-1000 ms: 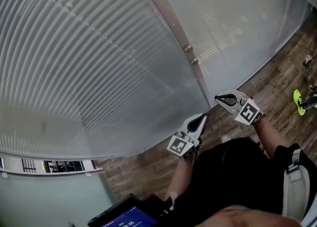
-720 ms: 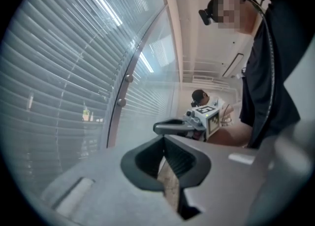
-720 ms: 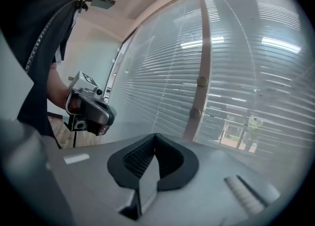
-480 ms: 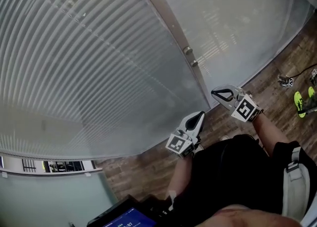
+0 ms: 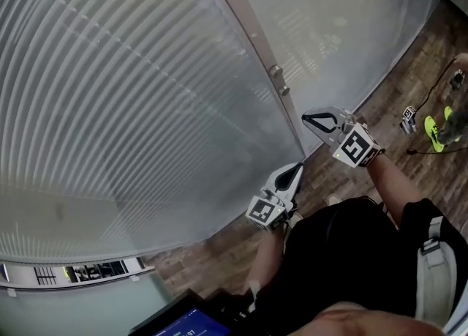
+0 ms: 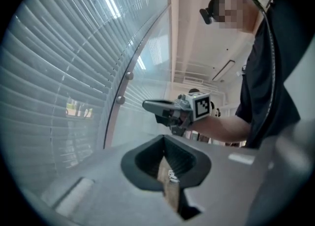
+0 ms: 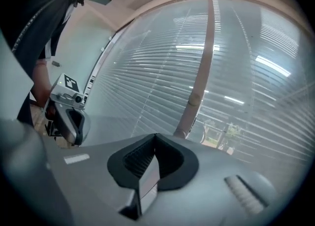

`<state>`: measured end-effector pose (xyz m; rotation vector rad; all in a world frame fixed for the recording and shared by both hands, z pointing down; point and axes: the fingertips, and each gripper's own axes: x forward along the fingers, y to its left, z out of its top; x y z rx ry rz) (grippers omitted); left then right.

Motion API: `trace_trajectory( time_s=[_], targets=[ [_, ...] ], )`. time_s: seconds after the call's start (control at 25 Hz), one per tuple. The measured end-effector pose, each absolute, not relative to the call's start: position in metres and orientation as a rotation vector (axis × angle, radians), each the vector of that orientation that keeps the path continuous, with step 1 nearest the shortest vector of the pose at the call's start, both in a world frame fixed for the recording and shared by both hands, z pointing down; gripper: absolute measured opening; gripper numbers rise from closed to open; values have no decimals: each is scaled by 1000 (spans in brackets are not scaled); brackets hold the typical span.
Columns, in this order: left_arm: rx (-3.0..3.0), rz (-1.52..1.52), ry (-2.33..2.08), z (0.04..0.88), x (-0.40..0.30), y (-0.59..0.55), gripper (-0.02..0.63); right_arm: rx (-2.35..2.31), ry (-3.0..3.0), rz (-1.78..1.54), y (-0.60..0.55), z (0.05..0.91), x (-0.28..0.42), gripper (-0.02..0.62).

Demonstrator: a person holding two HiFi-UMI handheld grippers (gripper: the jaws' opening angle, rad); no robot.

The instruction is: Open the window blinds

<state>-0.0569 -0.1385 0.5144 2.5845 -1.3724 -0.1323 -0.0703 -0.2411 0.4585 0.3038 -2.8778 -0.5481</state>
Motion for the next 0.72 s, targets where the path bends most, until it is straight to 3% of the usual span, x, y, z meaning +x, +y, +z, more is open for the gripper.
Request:
trace_trajectory(
  time_s=[0.4, 0.72],
  targets=[
    [2602, -152, -1247, 526, -55, -126, 2, 558, -2784, -617, -277, 414, -83, 6],
    [2638, -222, -1220, 532, -57, -124, 2, 718, -2600, -822, -295, 386, -102, 136]
  ],
)
